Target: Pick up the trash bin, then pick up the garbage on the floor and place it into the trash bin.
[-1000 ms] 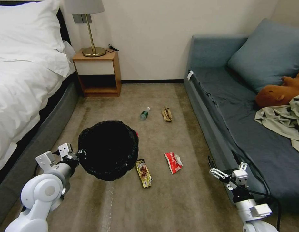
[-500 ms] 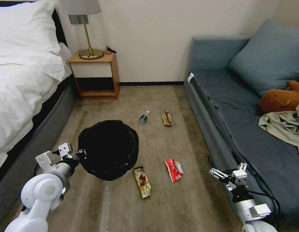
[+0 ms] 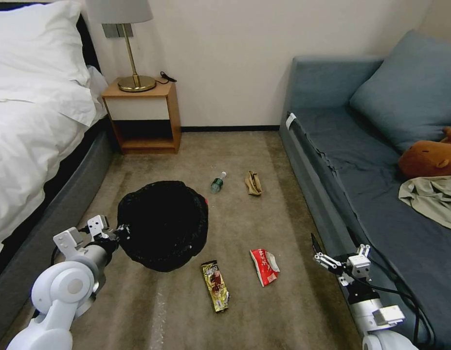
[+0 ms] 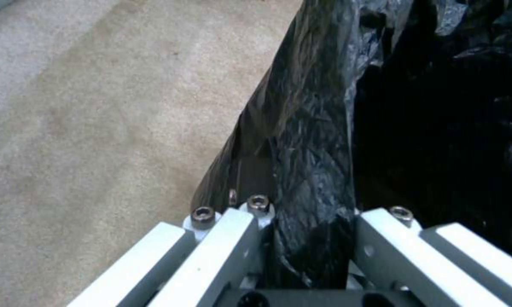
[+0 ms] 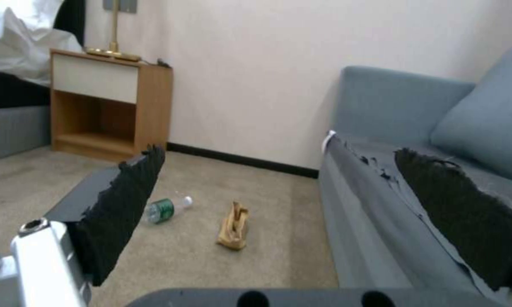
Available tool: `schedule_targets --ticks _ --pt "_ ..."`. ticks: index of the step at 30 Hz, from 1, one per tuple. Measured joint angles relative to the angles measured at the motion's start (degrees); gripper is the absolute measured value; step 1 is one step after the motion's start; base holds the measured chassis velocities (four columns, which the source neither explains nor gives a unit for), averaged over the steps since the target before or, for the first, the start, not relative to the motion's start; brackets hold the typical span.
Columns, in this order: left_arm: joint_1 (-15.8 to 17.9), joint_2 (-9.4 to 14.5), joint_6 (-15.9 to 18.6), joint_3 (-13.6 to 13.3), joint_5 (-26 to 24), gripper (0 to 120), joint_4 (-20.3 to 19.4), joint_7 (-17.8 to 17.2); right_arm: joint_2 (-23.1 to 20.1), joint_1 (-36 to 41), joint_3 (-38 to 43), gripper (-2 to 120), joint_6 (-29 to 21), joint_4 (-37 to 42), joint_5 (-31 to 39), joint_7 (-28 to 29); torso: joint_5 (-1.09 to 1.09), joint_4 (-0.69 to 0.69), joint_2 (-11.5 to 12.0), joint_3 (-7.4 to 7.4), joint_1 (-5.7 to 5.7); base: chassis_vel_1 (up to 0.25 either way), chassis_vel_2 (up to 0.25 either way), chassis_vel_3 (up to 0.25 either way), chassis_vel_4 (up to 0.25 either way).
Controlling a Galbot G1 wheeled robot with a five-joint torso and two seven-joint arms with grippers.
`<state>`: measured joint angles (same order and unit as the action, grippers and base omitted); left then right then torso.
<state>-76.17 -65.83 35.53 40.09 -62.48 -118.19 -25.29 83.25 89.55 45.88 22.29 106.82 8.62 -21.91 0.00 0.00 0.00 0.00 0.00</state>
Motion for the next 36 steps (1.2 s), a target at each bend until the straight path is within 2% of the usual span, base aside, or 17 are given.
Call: schedule_targets --ticks 5,8,9,11,12,15,16,18,19,21,31,32,33,36 --pt "1.0 0.7 -0.1 0.1 0.0 3 1.0 0.0 -2.8 -1.8 -2.0 100 -1.2 -0.8 0.4 1.1 0.00 0.00 0.0 0.00 0.00 0.000 0.000 0.000 0.000" --pt "2.5 1.3 -0.4 -0.5 0.4 3 2.7 0.3 -8.5 -5.2 -6.0 100 -5.2 -1.5 3.5 4.5 -0.01 0.00 0.0 0.00 0.00 0.000 0.000 0.000 0.000" --pt "2.5 1.3 -0.4 -0.5 0.4 3 2.7 0.3 -8.5 -5.2 -6.0 100 -5.2 -1.5 3.5 4.5 -0.01 0.00 0.0 0.00 0.00 0.000 0.000 0.000 0.000" --pt "3.2 1.4 -0.6 -1.3 1.4 3 3.7 0.7 -13.5 -7.2 -9.4 100 -7.8 -2.1 7.0 6.9 -0.03 0.01 0.0 0.00 0.00 0.000 0.000 0.000 0.000" --pt "3.2 1.4 -0.6 -1.3 1.4 3 3.7 0.7 -13.5 -7.2 -9.4 100 -7.8 -2.1 7.0 6.9 -0.03 0.01 0.0 0.00 0.00 0.000 0.000 0.000 0.000" --pt "4.0 1.1 -0.9 -2.0 2.8 3 4.8 1.1 -23.1 -10.4 -15.2 100 -11.1 -3.4 14.2 10.8 0.00 0.00 0.0 0.01 0.00 0.000 0.000 0.000 0.000" --pt "4.0 1.1 -0.9 -2.0 2.8 3 4.8 1.1 -23.1 -10.4 -15.2 100 -11.1 -3.4 14.2 10.8 0.00 0.00 0.0 0.01 0.00 0.000 0.000 0.000 0.000" --pt "4.1 0.8 -0.9 -2.1 3.4 3 5.1 1.2 -30.1 -14.5 -21.0 100 -14.0 -5.5 20.4 13.8 0.00 0.00 0.0 0.01 0.00 0.000 0.000 0.000 0.000" --pt "4.1 0.8 -0.9 -2.1 3.4 3 5.1 1.2 -30.1 -14.5 -21.0 100 -14.0 -5.5 20.4 13.8 0.00 0.00 0.0 0.01 0.00 0.000 0.000 0.000 0.000" --pt "3.7 0.6 -0.9 -1.7 3.6 3 5.0 1.2 -33.5 -18.2 -26.1 100 -16.4 -7.3 24.9 15.9 0.00 0.00 0.0 0.01 0.00 0.000 0.000 0.000 0.000" --pt "2.6 0.3 -0.9 -1.0 3.7 3 4.7 1.2 -35.7 -24.0 -34.0 100 -20.5 -9.7 31.8 18.5 -0.01 -0.03 0.0 0.01 0.00 0.000 0.000 0.000 0.000" --pt "2.3 0.3 -0.9 -0.8 3.8 3 4.6 1.2 -36.1 -25.6 -36.3 100 -21.7 -10.5 33.2 18.9 -0.01 0.03 0.0 0.00 0.00 0.000 0.000 0.000 0.000" --pt "2.0 0.2 -0.9 -0.7 3.9 3 4.5 1.2 -36.6 -27.5 -39.0 100 -23.1 -11.6 34.9 19.3 0.01 -0.01 0.0 0.01 0.00 0.000 0.000 0.000 0.000" --pt "1.7 0.2 -0.9 -0.6 3.9 3 4.4 1.3 -36.9 -30.1 -42.2 100 -25.3 -13.4 36.8 20.0 -0.01 0.00 0.0 0.00 0.00 0.000 0.000 0.000 0.000"
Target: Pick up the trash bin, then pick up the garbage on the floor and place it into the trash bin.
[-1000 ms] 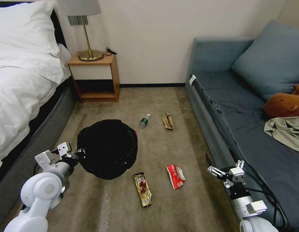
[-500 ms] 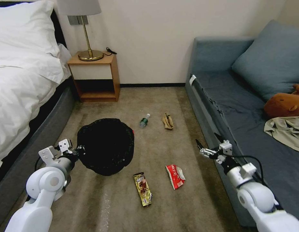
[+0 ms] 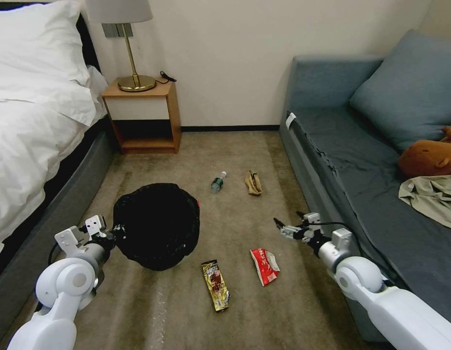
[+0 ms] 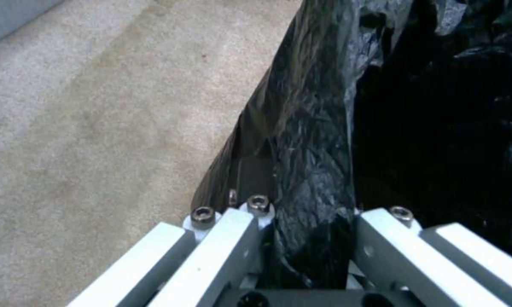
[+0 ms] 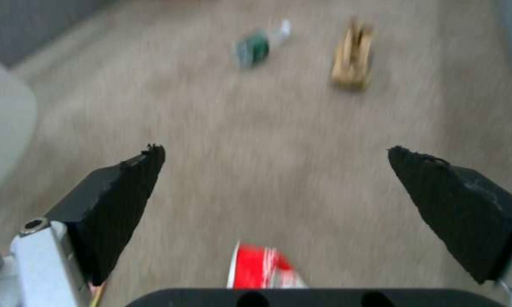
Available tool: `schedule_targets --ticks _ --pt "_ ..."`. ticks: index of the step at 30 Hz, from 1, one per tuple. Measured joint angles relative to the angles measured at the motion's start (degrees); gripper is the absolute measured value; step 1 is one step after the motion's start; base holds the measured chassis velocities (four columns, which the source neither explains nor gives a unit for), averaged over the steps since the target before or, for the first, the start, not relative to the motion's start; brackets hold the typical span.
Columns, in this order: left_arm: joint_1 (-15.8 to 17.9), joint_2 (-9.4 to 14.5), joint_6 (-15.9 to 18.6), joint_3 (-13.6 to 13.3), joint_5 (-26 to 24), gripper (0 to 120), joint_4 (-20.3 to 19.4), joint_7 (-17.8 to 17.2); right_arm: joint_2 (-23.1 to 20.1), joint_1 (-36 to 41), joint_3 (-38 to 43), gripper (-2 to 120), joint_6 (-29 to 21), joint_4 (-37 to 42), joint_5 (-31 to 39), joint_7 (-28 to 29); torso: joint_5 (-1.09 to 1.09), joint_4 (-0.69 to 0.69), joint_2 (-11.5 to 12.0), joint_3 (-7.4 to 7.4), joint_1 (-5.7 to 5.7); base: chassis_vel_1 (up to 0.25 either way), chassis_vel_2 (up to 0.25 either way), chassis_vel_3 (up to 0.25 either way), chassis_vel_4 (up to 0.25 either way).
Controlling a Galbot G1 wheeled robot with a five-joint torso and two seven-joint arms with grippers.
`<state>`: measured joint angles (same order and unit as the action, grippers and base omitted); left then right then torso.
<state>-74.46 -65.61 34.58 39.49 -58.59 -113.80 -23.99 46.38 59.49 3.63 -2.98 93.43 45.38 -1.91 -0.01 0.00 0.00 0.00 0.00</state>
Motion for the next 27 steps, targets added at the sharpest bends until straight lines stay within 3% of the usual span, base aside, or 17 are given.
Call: schedule_targets --ticks 5,8,9,10,13,15,16,20,27 --pt "-0.3 0.0 0.0 0.1 0.1 3 0.0 0.1 -0.7 -4.9 -6.6 100 -4.7 -4.1 3.8 0.5 -0.01 0.00 0.0 0.00 0.00 0.000 0.000 0.000 0.000" --pt "-0.3 -0.3 0.0 0.1 0.2 3 0.3 0.3 -2.7 -10.6 -12.7 100 -14.2 -4.8 8.7 0.9 0.01 0.01 0.0 0.00 0.00 0.000 0.000 0.000 0.000" --pt "-0.3 -0.3 0.0 0.1 0.2 3 0.3 0.3 -2.7 -10.6 -12.7 100 -14.2 -4.8 8.7 0.9 0.01 0.01 0.0 0.00 0.00 0.000 0.000 0.000 0.000" --pt "-0.1 -0.6 0.0 0.0 0.2 3 0.5 0.4 -3.5 -13.7 -14.7 100 -18.8 -4.8 10.6 0.6 0.01 0.00 0.0 0.00 0.00 0.000 0.000 0.000 0.000" --pt "0.0 -0.8 0.0 -0.1 0.3 3 0.6 0.5 -4.0 -16.6 -16.4 100 -22.3 -5.2 12.7 0.4 0.01 0.01 0.0 0.00 0.00 0.000 0.000 0.000 0.000" --pt "0.3 -1.2 0.0 -0.2 0.5 3 1.1 0.5 -3.8 -22.7 -20.3 100 -31.1 -7.8 22.4 2.0 0.02 0.01 0.0 0.00 0.00 0.000 0.000 0.000 0.000" --pt "0.4 -1.3 0.0 -0.2 0.5 3 1.2 0.6 -3.1 -24.2 -21.6 100 -32.8 -9.0 25.7 3.5 0.03 0.01 0.0 0.00 0.00 0.000 0.000 0.000 0.000" --pt "0.7 -1.3 0.0 0.0 0.5 3 1.8 0.7 0.0 -27.5 -24.8 100 -35.5 -13.1 30.0 6.1 0.01 0.00 0.0 0.00 0.00 0.000 0.000 0.000 0.000" --pt "1.1 -1.2 0.0 0.8 0.3 3 3.0 1.0 3.4 -31.8 -32.0 100 -36.2 -22.2 28.6 4.5 0.00 0.00 0.0 0.00 -0.01 0.000 0.000 0.000 0.000"
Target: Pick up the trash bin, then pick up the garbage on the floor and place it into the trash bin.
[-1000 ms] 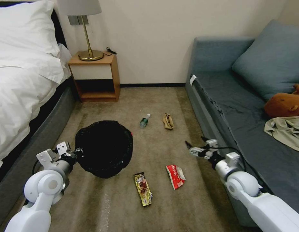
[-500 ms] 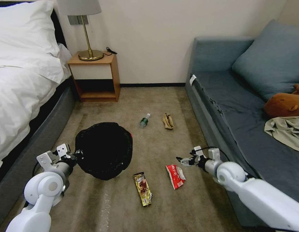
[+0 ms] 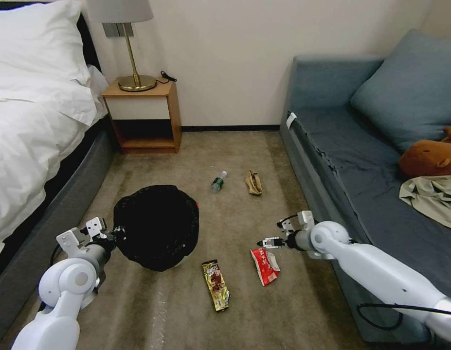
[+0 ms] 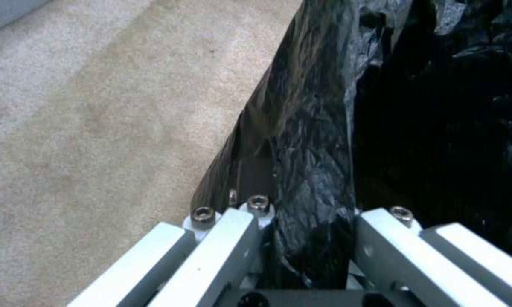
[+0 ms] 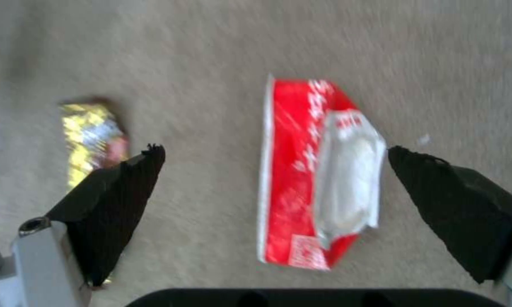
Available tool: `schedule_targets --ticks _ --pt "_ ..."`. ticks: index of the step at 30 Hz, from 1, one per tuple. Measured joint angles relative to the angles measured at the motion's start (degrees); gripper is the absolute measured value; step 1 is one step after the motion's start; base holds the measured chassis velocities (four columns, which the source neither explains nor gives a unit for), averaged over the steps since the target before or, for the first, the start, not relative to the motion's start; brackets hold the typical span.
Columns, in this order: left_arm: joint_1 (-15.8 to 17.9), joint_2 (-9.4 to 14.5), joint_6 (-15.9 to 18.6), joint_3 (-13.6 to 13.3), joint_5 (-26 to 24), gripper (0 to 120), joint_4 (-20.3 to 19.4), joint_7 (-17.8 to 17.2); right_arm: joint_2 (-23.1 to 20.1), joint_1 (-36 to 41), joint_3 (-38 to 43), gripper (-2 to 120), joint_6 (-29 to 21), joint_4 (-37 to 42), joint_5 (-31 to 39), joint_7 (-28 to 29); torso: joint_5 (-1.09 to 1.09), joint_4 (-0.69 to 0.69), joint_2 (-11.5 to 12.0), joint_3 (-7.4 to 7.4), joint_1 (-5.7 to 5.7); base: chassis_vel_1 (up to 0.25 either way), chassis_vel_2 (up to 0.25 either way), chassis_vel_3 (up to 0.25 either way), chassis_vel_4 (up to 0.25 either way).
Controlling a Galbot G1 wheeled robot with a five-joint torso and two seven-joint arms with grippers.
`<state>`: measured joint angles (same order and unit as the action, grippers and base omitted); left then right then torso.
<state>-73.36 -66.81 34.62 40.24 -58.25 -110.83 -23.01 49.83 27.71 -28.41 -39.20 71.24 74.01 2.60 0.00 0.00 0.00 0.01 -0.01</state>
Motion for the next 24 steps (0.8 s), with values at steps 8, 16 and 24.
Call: schedule_targets --ticks 8,16,24 --pt "0.8 0.7 -0.1 0.0 -0.1 3 1.9 0.7 0.4 -5.1 -9.0 100 2.3 -7.8 -3.4 -7.1 0.02 0.01 0.0 -0.01 0.00 0.000 0.000 0.000 0.000" --pt "1.5 0.9 -0.3 -0.3 -0.1 3 2.8 0.9 2.6 -5.5 -9.1 100 4.4 -14.5 -9.2 -12.3 0.00 0.01 0.0 0.00 0.00 0.000 0.000 0.000 0.000" --pt "1.0 1.1 -0.4 0.0 -0.1 3 3.0 1.1 5.3 -6.7 -9.4 100 6.4 -20.7 -13.2 -16.1 0.00 0.01 0.0 0.00 0.00 0.000 0.000 0.000 0.000"
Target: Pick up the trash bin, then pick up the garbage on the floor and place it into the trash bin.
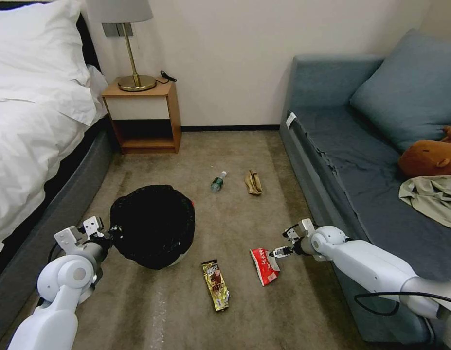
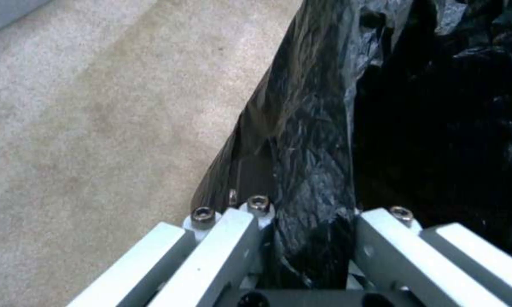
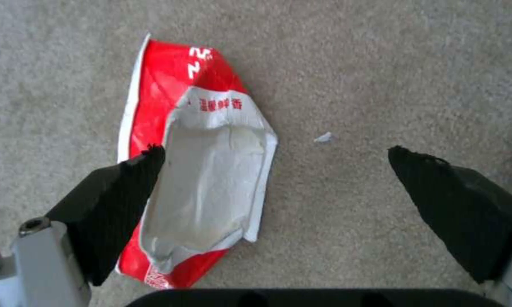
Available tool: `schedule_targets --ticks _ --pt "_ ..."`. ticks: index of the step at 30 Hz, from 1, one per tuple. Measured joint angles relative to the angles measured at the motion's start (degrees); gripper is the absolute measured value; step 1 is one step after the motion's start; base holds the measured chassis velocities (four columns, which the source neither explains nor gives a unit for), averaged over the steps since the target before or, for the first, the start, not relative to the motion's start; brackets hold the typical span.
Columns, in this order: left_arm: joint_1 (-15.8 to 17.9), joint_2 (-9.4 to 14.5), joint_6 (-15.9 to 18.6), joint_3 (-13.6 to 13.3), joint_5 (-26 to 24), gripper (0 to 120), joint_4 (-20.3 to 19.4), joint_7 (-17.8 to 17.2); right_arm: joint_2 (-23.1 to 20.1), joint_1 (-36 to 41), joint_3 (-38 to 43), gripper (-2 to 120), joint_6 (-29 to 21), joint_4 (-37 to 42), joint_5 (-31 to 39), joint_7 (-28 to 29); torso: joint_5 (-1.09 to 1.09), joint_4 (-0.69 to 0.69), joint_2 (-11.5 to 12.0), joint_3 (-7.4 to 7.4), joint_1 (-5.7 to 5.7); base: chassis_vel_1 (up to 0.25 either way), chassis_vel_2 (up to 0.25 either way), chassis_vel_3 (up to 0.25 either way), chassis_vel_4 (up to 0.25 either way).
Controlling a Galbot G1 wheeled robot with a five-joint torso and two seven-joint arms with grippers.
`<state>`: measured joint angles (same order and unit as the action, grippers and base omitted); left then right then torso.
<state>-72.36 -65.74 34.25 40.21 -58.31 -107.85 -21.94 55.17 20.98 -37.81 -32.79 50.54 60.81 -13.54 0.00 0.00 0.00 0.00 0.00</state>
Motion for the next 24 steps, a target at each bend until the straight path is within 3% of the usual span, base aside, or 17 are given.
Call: schedule_targets --ticks 14,24 --pt "-0.3 -0.6 -0.3 0.1 0.8 3 0.6 0.5 0.5 1.2 0.1 100 -0.1 1.7 -0.5 0.2 0.00 0.00 0.0 0.00 0.00 0.000 0.000 0.000 0.000" --pt "-0.3 -0.4 -0.5 0.5 0.9 3 1.3 1.0 3.5 2.6 0.0 100 1.5 -3.0 -3.8 -1.8 0.00 0.00 0.0 0.00 0.00 0.000 0.000 0.000 0.000"
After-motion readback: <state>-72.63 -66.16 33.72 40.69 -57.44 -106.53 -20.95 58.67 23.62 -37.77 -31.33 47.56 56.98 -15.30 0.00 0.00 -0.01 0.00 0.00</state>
